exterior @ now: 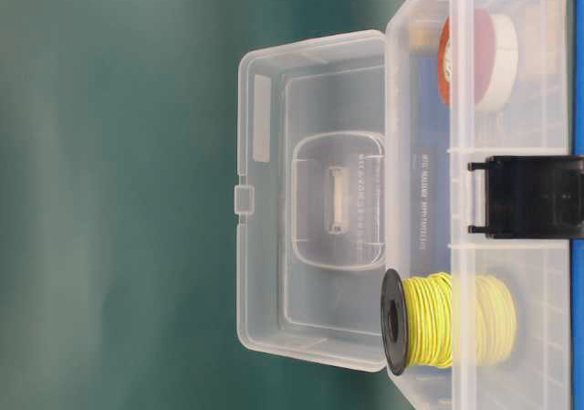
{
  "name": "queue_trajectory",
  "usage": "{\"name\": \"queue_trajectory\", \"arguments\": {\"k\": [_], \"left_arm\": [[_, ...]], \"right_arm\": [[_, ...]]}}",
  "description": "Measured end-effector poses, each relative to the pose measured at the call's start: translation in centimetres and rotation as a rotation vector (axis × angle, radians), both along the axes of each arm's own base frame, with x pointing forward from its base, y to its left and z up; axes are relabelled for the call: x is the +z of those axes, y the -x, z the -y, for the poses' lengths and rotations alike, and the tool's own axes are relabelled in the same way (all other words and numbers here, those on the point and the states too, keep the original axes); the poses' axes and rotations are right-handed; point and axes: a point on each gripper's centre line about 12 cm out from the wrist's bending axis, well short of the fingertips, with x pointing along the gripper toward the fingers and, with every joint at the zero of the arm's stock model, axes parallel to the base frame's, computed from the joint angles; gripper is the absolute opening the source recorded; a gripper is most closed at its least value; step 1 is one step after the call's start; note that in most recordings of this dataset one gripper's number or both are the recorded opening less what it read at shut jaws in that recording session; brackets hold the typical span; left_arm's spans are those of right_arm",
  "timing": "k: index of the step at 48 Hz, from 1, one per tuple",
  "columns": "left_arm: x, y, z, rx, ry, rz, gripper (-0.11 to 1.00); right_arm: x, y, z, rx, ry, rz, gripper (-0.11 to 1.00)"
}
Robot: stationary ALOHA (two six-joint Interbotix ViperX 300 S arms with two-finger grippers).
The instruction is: Close the tool box with the left arm.
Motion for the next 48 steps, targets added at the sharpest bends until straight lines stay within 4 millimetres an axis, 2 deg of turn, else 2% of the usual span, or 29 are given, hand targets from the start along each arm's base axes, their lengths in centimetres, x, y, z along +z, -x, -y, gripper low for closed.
{"name": "queue_trajectory", "arguments": {"k": [5,10,21,35,40,48], "left_arm": [[0.3,-0.1,-0.2,0.011,0.019,0.005,0.0],[0.8,-0.3,-1.2,0.061,0.018,0.008,0.0],[1.8,-1.1,-4.6,0.219,0.017,-0.003,0.0],[4.1,-4.2,-10.0,0.399,-0.034,-0.136,0.02],[4.5,-5.7,-12.4,0.449,-0.059,-0.206,0.23],[4.8,-7.9,-15.8,0.505,-0.104,-0.295,0.72]], "right_arm": [[0.3,-0.1,0.0,-0.002,0.005,0.003,0.0],[0.5,-0.2,0.1,-0.007,0.008,-0.009,0.0],[0.3,-0.2,0.9,-0.045,0.007,-0.031,0.0],[-0.2,-0.5,1.1,-0.054,0.006,-0.057,0.0],[-0.4,-0.7,1.1,-0.054,0.001,-0.068,0.0],[-0.7,-0.9,1.1,-0.054,-0.004,-0.083,0.0]]}}
